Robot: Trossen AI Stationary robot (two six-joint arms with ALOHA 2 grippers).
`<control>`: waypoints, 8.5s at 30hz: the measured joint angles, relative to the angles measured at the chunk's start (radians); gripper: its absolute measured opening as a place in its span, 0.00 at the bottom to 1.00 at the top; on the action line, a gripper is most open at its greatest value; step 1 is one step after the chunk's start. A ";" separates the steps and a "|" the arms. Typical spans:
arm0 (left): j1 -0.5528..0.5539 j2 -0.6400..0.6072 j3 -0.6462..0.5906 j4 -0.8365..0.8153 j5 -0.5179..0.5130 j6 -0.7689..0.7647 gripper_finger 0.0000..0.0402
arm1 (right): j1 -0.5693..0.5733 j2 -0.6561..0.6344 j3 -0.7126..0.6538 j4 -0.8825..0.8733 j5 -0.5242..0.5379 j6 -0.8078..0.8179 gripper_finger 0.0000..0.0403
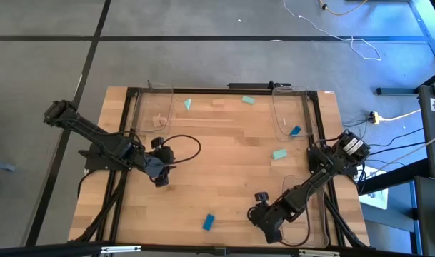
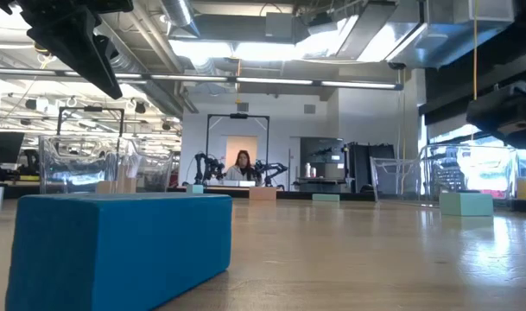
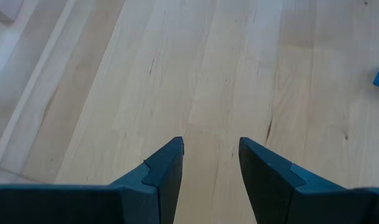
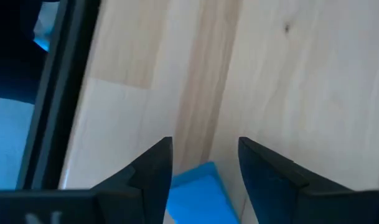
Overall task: Sort & place blocks by color
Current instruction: Put the bottom right blue block into the top right transparent bin, then adjust the top right transparent bin
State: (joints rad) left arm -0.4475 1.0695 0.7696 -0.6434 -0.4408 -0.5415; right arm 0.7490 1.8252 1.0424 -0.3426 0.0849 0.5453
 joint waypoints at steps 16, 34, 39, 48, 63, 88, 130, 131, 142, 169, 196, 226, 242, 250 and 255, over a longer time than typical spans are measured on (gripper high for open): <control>0.000 0.000 0.000 0.001 0.000 -0.002 0.37 | 0.006 -0.002 0.023 -0.023 -0.106 -0.010 0.45; 0.000 0.000 0.000 0.001 -0.003 -0.005 0.37 | 0.008 -0.002 0.023 -0.152 -0.099 -0.057 0.45; 0.000 0.000 0.000 0.001 -0.003 -0.005 0.37 | 0.004 -0.002 0.023 -0.161 0.024 -0.106 0.45; 0.000 0.000 0.000 0.001 -0.003 -0.006 0.37 | -0.013 -0.002 0.023 -0.151 0.012 -0.108 0.45; 0.000 0.000 0.000 0.001 -0.004 -0.006 0.37 | -0.010 -0.002 0.146 -0.353 -0.074 -0.138 0.45; 0.000 0.000 0.000 0.001 -0.004 -0.007 0.37 | 0.011 0.062 0.146 -0.400 -0.087 -0.216 0.45; 0.000 0.000 0.000 0.002 -0.003 -0.006 0.37 | -0.007 0.087 0.263 -0.434 0.009 -0.216 0.33; 0.000 0.000 0.000 0.002 -0.004 -0.006 0.37 | -0.011 0.087 0.277 -0.440 0.018 -0.216 0.33; 0.000 0.000 0.000 0.002 -0.004 -0.007 0.37 | -0.081 0.086 0.485 -0.745 0.237 -0.027 0.33; 0.000 0.000 0.000 0.135 -0.042 0.182 0.37 | -0.494 0.038 0.605 -1.228 0.555 0.317 0.33; 0.000 0.000 0.000 0.137 -0.041 0.151 0.37 | -1.106 -0.494 -0.025 -0.909 0.523 0.214 0.33; 0.000 0.000 0.000 0.137 -0.041 0.148 0.37 | -1.253 -0.486 -0.247 -0.509 0.321 0.104 0.41; 0.000 0.000 0.000 0.134 -0.033 0.092 0.37 | -1.229 -0.486 -0.168 -0.378 -0.002 -0.125 0.40; 0.000 0.000 0.000 0.129 -0.020 0.095 0.37 | -1.164 -0.486 -0.166 -0.301 -0.065 -0.223 0.40; 0.000 0.000 0.000 0.129 -0.018 0.082 0.37 | -1.118 -0.486 -0.166 -0.251 -0.017 -0.257 0.40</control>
State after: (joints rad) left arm -0.4476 1.0698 0.7696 -0.5148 -0.4587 -0.4591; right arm -0.3694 1.3392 0.8764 -0.5932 0.0681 0.2882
